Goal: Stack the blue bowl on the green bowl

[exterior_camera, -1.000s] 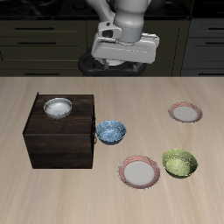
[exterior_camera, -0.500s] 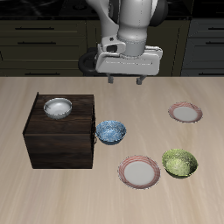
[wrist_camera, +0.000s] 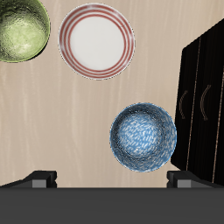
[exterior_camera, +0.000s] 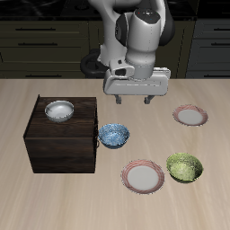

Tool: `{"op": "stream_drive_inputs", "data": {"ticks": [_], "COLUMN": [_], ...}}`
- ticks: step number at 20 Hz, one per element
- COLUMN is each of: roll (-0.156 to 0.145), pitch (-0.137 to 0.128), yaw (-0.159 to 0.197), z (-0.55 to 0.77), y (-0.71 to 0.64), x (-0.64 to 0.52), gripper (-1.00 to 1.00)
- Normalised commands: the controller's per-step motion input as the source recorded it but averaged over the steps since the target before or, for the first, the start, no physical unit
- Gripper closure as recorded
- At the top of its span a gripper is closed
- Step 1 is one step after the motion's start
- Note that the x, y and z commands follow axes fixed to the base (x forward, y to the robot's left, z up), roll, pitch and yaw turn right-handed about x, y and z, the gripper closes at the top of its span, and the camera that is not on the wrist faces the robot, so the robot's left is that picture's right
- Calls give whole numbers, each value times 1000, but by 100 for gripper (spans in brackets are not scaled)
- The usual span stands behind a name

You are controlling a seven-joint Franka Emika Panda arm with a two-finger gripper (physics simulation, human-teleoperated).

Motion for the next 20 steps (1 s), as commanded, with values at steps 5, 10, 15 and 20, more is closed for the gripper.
{"op": "stream_drive_inputs", "data": {"ticks": [5,10,15,20], "roll": [-9,-15,-7,2], "pitch": [3,18,51,47], "yaw": [6,8,-13,-11], "z": [-182,-227,-347,-301], "y": [18,-48,-16,1], "x": [36,87,77,31], "gripper": [-100,-100,-100,-100]}}
